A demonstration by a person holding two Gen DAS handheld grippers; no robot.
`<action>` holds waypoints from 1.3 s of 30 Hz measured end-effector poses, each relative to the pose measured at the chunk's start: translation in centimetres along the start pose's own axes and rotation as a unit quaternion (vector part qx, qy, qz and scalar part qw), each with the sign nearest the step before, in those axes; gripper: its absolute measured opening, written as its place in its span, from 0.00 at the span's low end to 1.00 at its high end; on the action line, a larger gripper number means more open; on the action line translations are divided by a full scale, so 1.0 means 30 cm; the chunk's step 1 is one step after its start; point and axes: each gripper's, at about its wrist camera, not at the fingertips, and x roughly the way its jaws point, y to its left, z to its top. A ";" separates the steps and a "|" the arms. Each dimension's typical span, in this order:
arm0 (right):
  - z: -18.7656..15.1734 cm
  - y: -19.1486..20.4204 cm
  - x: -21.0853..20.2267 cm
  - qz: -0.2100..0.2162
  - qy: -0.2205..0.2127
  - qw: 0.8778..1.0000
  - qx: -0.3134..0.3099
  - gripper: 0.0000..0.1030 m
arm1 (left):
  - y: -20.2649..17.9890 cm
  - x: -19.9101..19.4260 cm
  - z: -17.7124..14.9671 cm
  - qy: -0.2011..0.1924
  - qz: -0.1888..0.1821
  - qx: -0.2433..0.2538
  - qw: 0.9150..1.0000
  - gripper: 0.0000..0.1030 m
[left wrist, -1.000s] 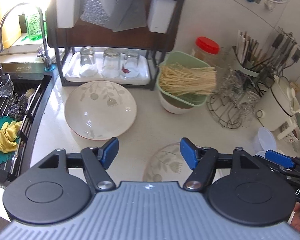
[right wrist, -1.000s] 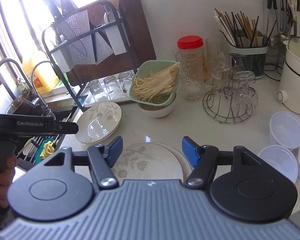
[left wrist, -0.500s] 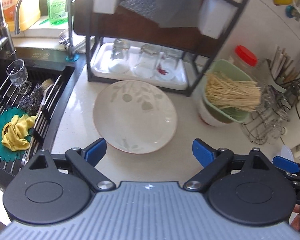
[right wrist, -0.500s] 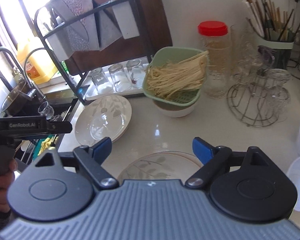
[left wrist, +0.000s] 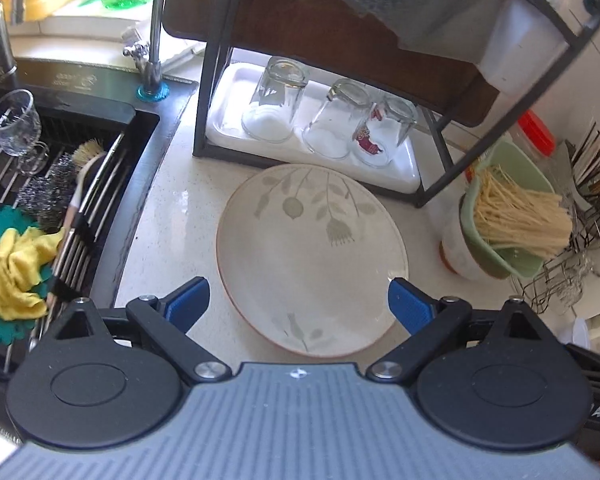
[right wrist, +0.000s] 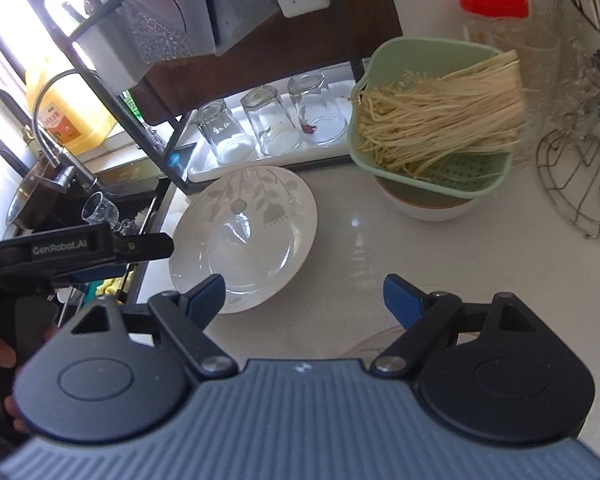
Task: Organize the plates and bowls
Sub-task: 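Move the left tool to the second leaf-pattern plate rim and grasp it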
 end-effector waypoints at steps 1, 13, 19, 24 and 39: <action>0.006 0.005 0.017 0.001 0.005 1.000 0.001 0.78 | 0.013 0.015 0.012 0.004 0.000 -0.001 1.000 0.95; 0.057 0.008 0.187 -0.024 0.027 0.998 0.044 0.57 | 0.121 0.233 0.150 0.039 -0.025 0.022 0.999 0.87; 0.085 0.003 0.252 -0.023 0.039 0.998 0.047 0.39 | 0.128 0.300 0.193 0.042 -0.031 0.052 0.997 0.69; 0.092 0.018 0.317 -0.040 0.054 0.997 0.047 0.27 | 0.161 0.345 0.204 0.054 -0.030 0.051 0.997 0.45; 0.099 0.038 0.371 -0.064 0.065 0.994 0.062 0.18 | 0.223 0.380 0.222 0.074 -0.064 0.075 0.992 0.23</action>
